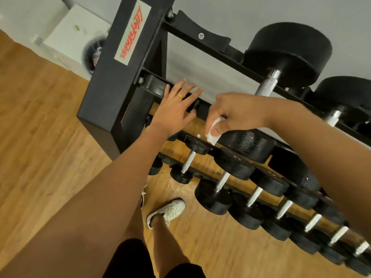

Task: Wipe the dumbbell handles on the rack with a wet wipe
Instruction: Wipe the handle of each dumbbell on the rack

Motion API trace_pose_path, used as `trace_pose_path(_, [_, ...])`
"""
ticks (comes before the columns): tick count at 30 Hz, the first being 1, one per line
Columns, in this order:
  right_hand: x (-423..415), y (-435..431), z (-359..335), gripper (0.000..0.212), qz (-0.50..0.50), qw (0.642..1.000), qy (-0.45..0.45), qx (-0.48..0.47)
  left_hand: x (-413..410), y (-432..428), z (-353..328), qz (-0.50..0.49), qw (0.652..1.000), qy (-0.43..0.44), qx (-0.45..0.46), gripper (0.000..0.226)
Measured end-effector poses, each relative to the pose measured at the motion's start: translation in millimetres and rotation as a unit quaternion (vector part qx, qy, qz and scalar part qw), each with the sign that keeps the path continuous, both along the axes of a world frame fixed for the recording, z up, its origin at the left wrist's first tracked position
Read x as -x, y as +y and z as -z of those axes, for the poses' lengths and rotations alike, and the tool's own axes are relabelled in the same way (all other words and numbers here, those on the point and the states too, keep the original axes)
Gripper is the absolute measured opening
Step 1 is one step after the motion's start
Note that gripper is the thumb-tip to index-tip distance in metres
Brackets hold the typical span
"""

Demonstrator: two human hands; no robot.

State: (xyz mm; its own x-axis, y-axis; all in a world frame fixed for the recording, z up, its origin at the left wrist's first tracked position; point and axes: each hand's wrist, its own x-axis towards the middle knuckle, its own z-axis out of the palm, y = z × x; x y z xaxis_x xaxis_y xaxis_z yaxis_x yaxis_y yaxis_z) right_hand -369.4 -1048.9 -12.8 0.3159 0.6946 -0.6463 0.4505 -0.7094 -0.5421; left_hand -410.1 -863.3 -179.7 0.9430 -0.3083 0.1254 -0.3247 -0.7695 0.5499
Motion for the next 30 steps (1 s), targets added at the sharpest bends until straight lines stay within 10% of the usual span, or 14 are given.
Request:
trace_pose_path(19, [-8.4, -3.3, -28.0, 0.014, 0.063, 0.994, 0.053, 0.072, -1.7, 5.9, -1.9, 0.007, 0.999, 0.0, -0.04, 0.058])
trace_pose_path(30, [64.6, -46.2, -13.9, 0.022, 0.119, 0.954, -0.254, -0.101, 1.5, 0.8, -20.6, -0.006, 0.996, 0.066, -0.065, 0.056])
